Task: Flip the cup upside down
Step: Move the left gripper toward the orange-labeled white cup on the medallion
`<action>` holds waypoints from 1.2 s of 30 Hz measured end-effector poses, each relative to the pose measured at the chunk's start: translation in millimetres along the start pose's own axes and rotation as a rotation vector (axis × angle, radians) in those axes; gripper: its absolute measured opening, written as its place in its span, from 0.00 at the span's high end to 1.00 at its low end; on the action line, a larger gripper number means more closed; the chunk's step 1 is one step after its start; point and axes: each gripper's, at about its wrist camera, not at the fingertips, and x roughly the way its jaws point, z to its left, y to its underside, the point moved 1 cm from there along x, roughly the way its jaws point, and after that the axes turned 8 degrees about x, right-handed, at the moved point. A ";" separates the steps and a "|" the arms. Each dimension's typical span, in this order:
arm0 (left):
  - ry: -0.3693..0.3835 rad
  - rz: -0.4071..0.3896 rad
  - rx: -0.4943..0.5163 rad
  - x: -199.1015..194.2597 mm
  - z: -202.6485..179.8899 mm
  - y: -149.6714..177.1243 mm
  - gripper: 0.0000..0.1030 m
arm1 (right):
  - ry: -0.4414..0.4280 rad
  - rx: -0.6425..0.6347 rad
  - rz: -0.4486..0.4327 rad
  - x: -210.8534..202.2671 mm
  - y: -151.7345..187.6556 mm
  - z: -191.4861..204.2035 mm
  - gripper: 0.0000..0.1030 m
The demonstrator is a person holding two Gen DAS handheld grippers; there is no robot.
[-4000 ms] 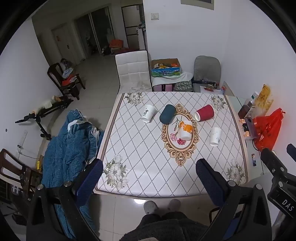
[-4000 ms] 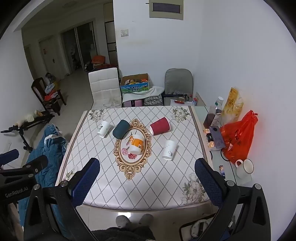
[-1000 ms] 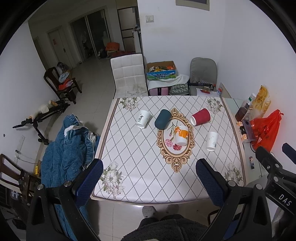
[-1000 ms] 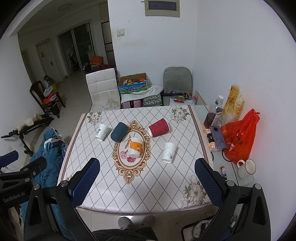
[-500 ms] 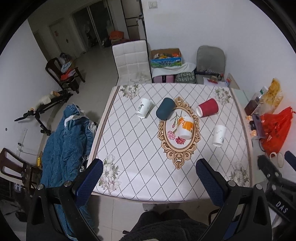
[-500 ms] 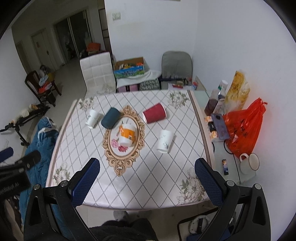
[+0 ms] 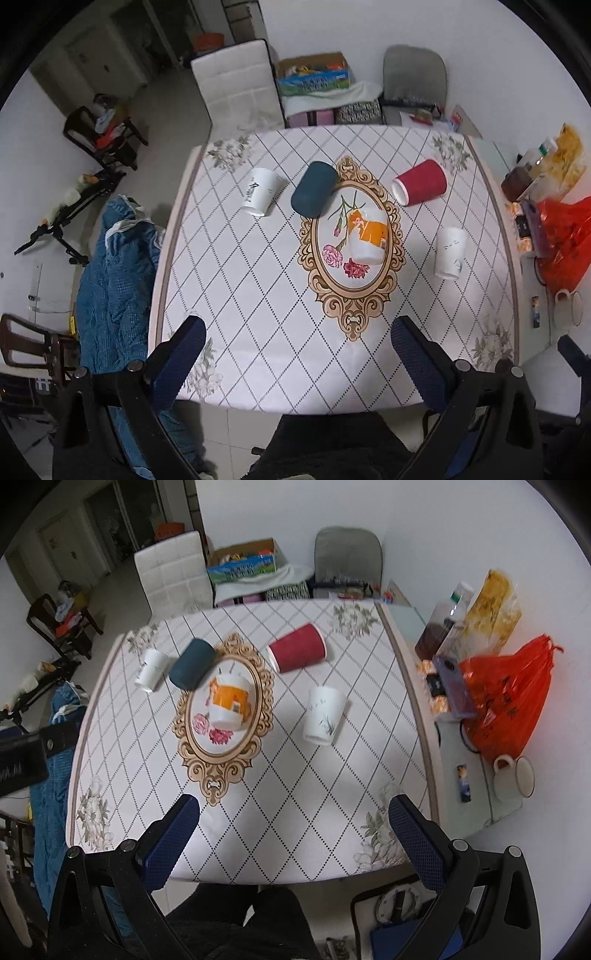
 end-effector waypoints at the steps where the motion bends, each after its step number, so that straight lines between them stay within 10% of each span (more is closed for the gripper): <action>1: 0.001 0.015 0.012 9.0 -1.0 -6.3 0.00 | 0.007 0.006 0.012 8.3 -0.6 0.7 0.00; 22: 0.043 0.241 0.133 193.6 -17.7 -111.3 0.00 | 0.153 0.039 0.283 183.2 -25.0 17.6 0.00; 36: 0.207 0.380 0.216 254.5 -69.2 -127.7 0.00 | 0.264 0.002 0.455 264.7 -7.2 8.5 0.00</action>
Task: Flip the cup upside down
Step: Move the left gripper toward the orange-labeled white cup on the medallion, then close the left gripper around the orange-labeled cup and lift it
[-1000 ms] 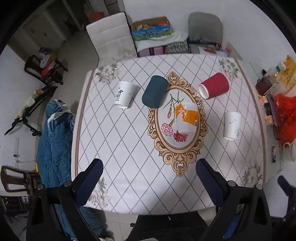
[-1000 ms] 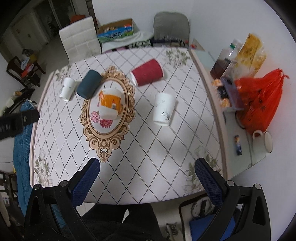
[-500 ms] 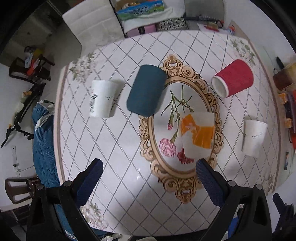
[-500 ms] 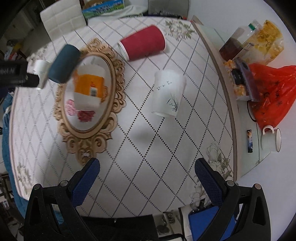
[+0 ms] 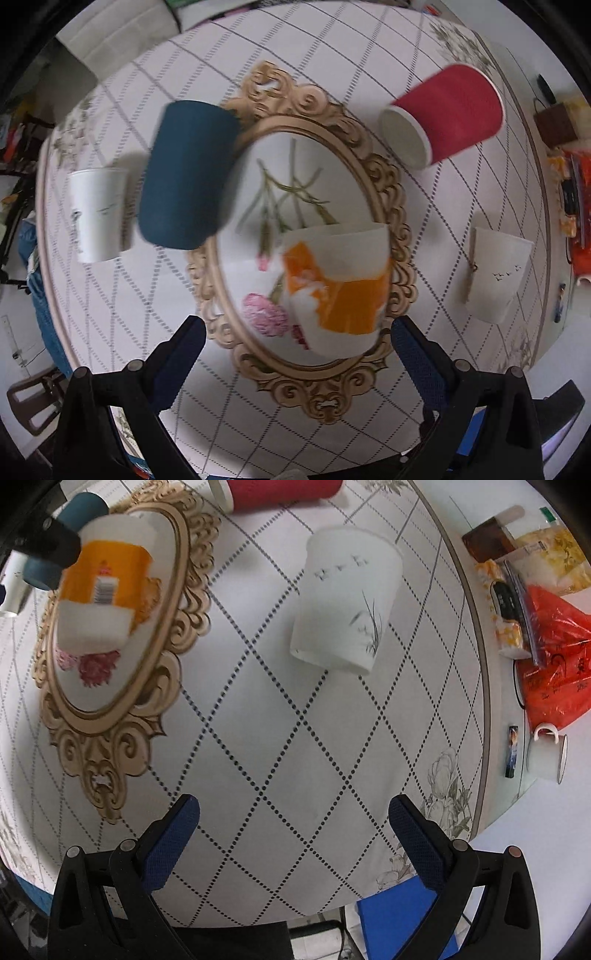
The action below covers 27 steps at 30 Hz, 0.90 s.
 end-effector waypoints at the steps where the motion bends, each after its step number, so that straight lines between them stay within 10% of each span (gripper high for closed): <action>1: 0.008 0.008 0.006 3.7 -3.5 -2.2 0.00 | 0.004 0.001 0.004 1.1 -0.3 -0.9 0.00; 27: -0.011 0.054 0.114 61.6 -31.4 -38.7 0.11 | 0.010 0.075 0.061 18.5 2.9 -35.8 0.00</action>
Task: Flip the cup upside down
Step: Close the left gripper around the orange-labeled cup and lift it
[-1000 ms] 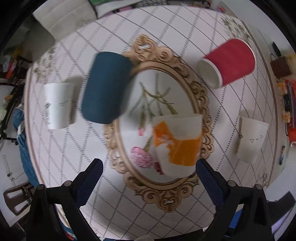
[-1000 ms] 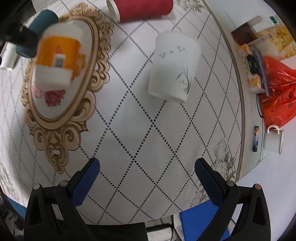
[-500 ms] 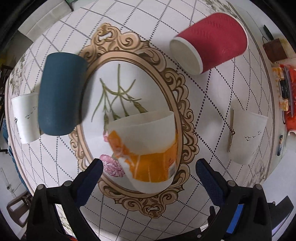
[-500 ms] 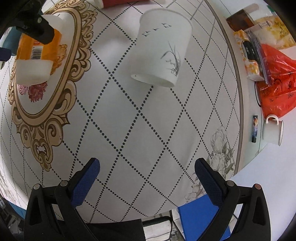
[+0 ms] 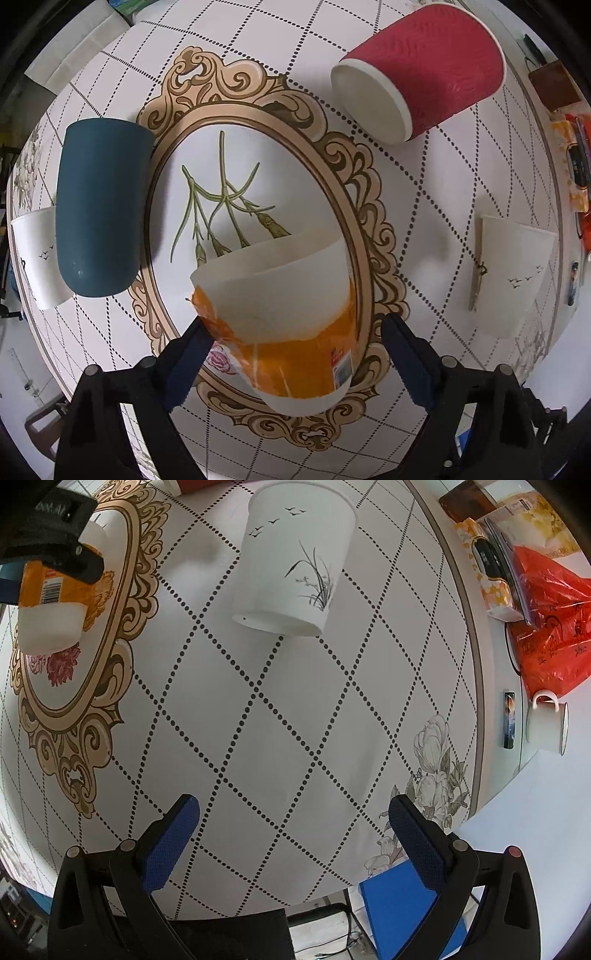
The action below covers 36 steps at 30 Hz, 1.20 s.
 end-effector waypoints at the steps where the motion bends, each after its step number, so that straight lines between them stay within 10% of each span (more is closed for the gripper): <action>1: -0.004 0.002 0.002 3.1 2.5 -0.7 0.11 | 0.000 0.002 0.001 1.3 -0.4 -1.0 0.00; 7: -0.021 0.011 0.011 25.5 10.9 2.0 0.28 | -0.021 0.025 0.026 2.1 3.6 -0.2 0.00; 36: 0.005 -0.048 -0.052 -24.7 28.2 89.9 0.31 | -0.059 0.031 -0.032 -24.4 10.5 -0.8 0.00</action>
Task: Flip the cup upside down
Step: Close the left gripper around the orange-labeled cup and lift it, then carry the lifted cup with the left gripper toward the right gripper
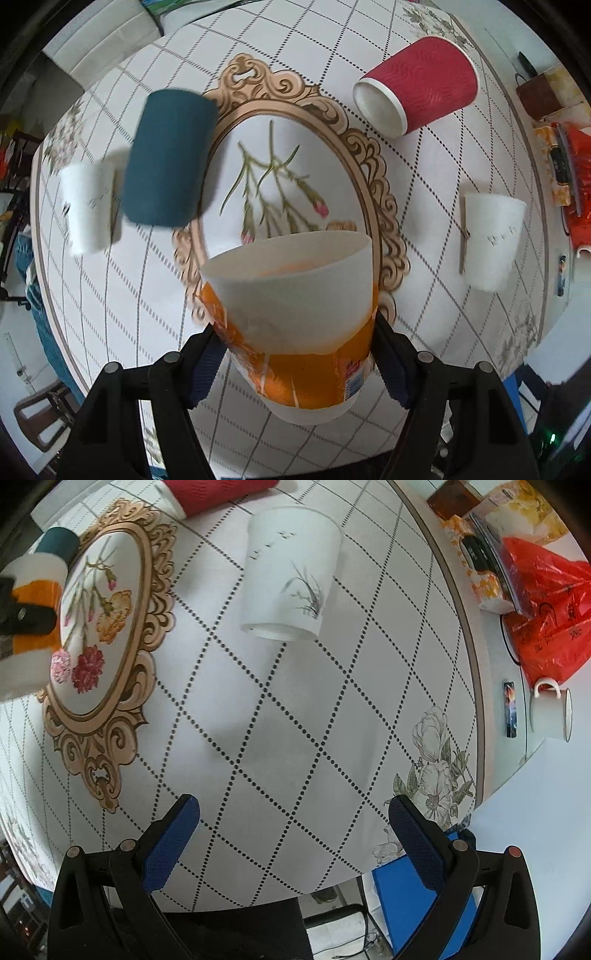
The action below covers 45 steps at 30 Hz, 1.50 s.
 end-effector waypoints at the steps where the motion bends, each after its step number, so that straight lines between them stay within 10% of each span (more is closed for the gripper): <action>1: 0.002 0.000 -0.007 -2.4 2.0 7.5 0.31 | -0.004 -0.011 -0.006 -2.2 1.3 1.8 0.00; 24: 0.077 0.161 -0.168 5.4 -11.9 135.8 0.31 | -0.031 -0.214 -0.026 -3.9 67.0 36.7 0.00; 45: 0.073 0.169 -0.253 51.2 -0.7 127.0 0.30 | -0.008 -0.241 -0.021 10.1 78.1 26.1 0.00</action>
